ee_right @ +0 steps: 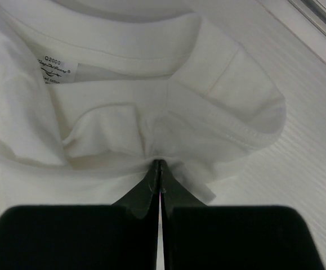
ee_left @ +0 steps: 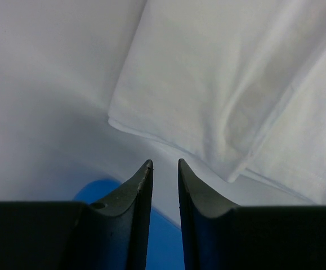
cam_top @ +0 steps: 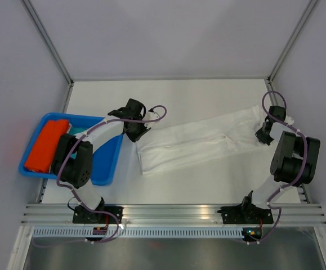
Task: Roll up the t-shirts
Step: Fold the tshirt
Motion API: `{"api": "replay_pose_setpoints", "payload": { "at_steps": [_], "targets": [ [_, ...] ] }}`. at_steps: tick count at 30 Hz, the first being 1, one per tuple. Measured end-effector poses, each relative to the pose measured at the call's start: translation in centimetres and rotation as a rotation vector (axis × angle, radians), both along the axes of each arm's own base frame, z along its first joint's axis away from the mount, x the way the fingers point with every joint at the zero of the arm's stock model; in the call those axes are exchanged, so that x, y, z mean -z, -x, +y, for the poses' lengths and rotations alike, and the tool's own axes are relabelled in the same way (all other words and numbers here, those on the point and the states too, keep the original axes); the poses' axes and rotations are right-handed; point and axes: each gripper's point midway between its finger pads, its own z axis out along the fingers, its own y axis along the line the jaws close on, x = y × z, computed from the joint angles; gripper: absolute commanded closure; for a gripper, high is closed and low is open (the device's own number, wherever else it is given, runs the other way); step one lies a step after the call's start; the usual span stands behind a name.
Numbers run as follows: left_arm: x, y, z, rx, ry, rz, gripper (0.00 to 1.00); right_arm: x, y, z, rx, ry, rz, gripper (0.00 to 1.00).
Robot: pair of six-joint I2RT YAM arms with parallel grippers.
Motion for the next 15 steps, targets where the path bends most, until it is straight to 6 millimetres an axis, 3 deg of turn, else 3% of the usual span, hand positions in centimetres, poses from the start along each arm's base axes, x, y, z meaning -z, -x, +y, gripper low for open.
{"api": "replay_pose_setpoints", "payload": {
  "at_steps": [3,8,15],
  "targets": [
    [0.0,0.1,0.3,-0.005,-0.012,0.004,0.70,-0.1,-3.4,0.6,-0.060,0.032,0.012,1.00],
    [0.0,0.0,0.5,-0.012,-0.030,0.012,0.69,-0.3,-10.7,2.5,-0.187,0.046,0.024,1.00],
    [2.3,-0.5,1.0,-0.028,-0.095,0.062,0.65,-0.8,-21.1,3.9,-0.373,0.049,0.019,0.97]
  ]
}}
